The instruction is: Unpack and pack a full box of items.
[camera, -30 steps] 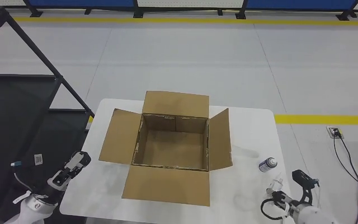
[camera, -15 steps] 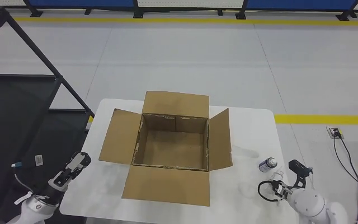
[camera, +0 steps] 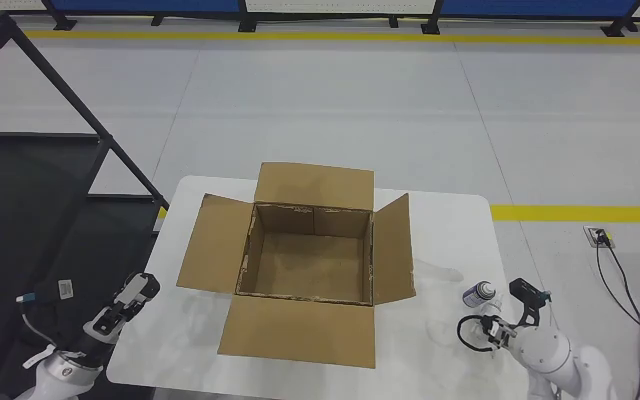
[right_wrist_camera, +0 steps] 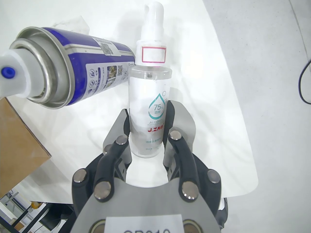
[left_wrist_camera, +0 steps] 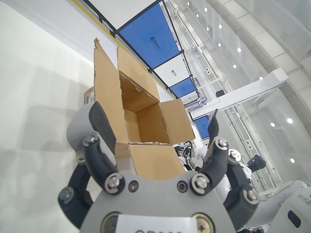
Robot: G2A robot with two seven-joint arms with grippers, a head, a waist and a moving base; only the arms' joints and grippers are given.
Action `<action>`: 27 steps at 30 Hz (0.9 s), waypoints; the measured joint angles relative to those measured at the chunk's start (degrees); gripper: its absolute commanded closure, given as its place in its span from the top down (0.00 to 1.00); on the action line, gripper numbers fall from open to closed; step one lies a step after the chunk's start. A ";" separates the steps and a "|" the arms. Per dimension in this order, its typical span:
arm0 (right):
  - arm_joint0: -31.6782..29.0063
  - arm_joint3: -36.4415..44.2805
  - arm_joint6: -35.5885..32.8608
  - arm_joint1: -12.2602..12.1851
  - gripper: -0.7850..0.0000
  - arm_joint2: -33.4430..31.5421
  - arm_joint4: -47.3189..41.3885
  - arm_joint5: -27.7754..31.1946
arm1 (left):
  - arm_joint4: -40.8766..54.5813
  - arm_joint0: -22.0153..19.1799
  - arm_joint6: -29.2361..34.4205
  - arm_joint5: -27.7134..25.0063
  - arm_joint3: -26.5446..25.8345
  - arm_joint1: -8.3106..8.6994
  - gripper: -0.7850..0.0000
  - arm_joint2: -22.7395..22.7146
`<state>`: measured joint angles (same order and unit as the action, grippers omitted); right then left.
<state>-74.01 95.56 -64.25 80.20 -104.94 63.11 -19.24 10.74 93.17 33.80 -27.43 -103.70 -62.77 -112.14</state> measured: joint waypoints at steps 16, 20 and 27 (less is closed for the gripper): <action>-3.51 4.86 3.12 -0.74 0.46 -0.89 -3.20 -0.90 | 0.28 0.32 -0.22 -0.47 -0.05 0.14 1.00 0.02; -8.62 12.38 7.12 -0.49 0.49 -2.01 -6.95 -1.32 | 0.45 0.37 -0.13 -0.64 -0.16 0.18 1.00 -0.01; -18.47 28.10 17.59 0.19 0.55 -1.42 -15.71 3.65 | 0.95 0.43 -0.10 -0.84 -0.08 0.25 1.00 -0.09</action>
<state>-92.48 123.66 -46.65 80.39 -106.36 47.40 -15.59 11.69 93.59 33.70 -28.27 -103.79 -62.53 -112.23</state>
